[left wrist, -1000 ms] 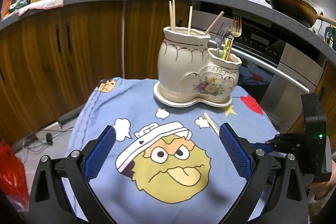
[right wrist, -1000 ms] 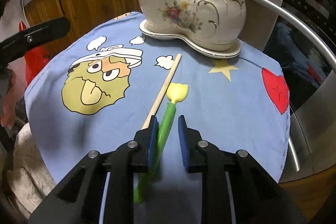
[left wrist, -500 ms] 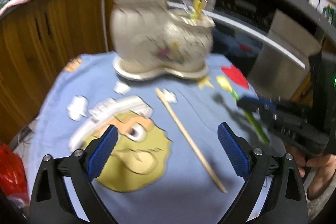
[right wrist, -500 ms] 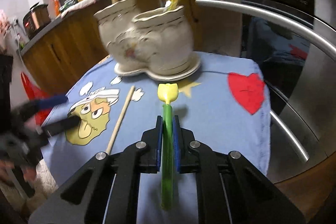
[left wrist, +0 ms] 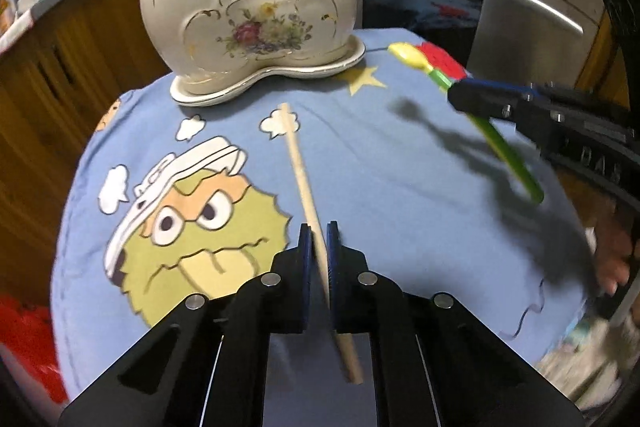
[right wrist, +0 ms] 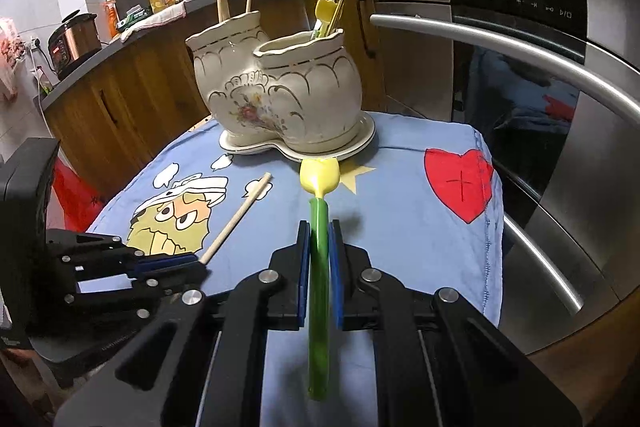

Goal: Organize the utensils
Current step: 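Grasp the green plastic spoon with the right tool while the left tool grasps the last chopstick, then drop the chopstick into the tall holder with left tool while right drops green spoon into small holder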

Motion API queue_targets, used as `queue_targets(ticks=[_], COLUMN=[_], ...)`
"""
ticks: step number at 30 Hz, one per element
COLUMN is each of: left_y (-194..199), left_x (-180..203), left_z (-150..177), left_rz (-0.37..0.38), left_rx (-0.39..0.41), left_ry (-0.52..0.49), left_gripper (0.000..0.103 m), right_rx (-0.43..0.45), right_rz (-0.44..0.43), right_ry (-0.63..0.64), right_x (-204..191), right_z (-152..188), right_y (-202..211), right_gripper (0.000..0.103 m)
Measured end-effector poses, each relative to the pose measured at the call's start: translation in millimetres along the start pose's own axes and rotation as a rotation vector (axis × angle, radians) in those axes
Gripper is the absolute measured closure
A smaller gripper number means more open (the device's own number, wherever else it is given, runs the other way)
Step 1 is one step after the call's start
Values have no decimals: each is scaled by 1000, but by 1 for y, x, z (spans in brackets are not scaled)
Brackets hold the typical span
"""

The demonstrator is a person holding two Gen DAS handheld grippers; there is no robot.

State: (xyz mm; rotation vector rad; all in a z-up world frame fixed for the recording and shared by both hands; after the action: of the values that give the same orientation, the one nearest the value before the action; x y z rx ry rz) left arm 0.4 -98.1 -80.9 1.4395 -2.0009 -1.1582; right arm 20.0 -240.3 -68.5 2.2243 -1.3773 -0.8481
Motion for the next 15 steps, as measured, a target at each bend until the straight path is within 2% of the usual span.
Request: queue_targets(ticks=[6,8,15], left_y=[4,0,-12], left_x=[-21,-23,-23], left_z=[7,4,-10], left_rz=[-5,4,-7], left_rx=[-45,-51,-41], left_ry=[-8,11,44], left_gripper=[96,88,87], right_rx=[6,8,29], right_rz=[-8,-8,-9], right_ry=[1,6,19], right_x=[-2,-4,-6], right_z=[0,1,0], right_y=[2,2,4], right_gripper=[94,94,94])
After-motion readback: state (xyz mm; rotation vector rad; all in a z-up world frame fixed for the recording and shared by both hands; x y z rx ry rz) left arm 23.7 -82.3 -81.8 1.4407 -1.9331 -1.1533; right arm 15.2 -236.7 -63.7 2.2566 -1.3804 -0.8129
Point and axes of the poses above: each gripper's, at about its wrist camera, not at the fingertips, and y roughly against the way its jaws point, x to its right, z to its underside, the point moved 4 cm from there along -y, roughly the way its jaws point, and after that the axes turned 6 degrees about -y, right-handed, at the moved point
